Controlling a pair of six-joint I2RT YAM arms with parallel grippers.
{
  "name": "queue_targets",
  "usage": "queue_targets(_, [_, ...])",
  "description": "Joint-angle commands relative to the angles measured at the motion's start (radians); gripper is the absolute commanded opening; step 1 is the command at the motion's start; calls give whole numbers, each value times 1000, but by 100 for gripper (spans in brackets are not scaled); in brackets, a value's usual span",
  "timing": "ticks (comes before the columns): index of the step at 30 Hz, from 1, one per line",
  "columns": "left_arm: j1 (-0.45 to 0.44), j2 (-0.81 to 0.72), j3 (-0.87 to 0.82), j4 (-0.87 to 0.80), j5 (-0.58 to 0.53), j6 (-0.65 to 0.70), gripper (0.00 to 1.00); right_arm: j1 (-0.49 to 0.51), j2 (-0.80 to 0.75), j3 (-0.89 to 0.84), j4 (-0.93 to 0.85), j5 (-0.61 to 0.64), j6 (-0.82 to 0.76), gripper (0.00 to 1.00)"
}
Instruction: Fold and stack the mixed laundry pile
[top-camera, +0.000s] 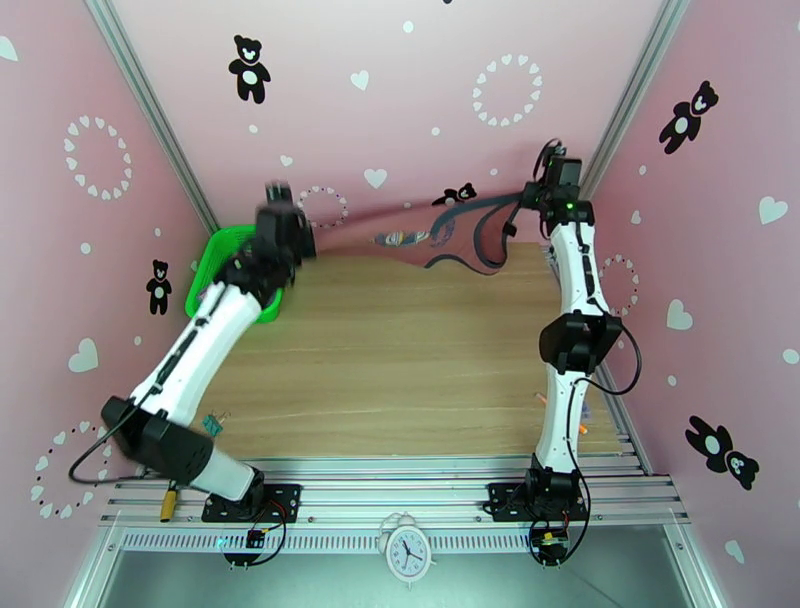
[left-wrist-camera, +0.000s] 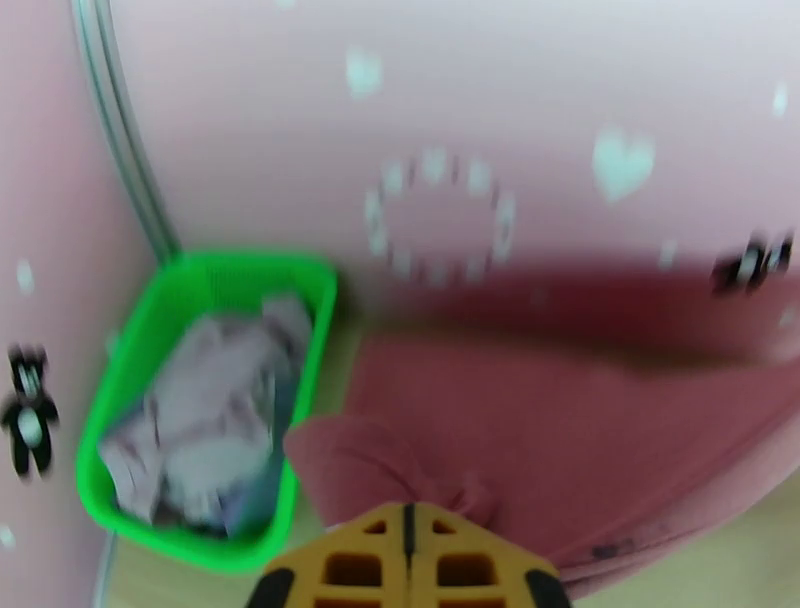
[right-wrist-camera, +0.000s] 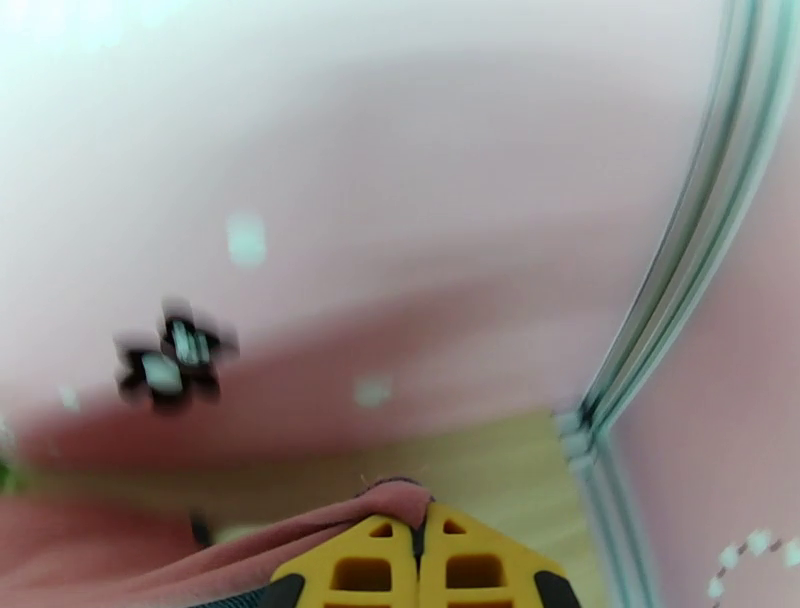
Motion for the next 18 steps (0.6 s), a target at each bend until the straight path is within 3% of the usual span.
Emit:
queue_targets(1, [-40, -127, -231, 71, -59, -136, 0, -24, -140, -291, 100, -24, -33, 0])
queue_targets(5, [-95, -188, -413, 31, -79, -255, 0, -17, -346, -728, 244, -40, -23, 0])
queue_targets(10, [-110, -243, -504, -74, -96, -358, 0, 16, -563, -1150, 325, -6, 10, 0])
queue_targets(18, [-110, -277, -651, -88, -34, -451, 0, 88, -690, -1452, 188, 117, 194, 0])
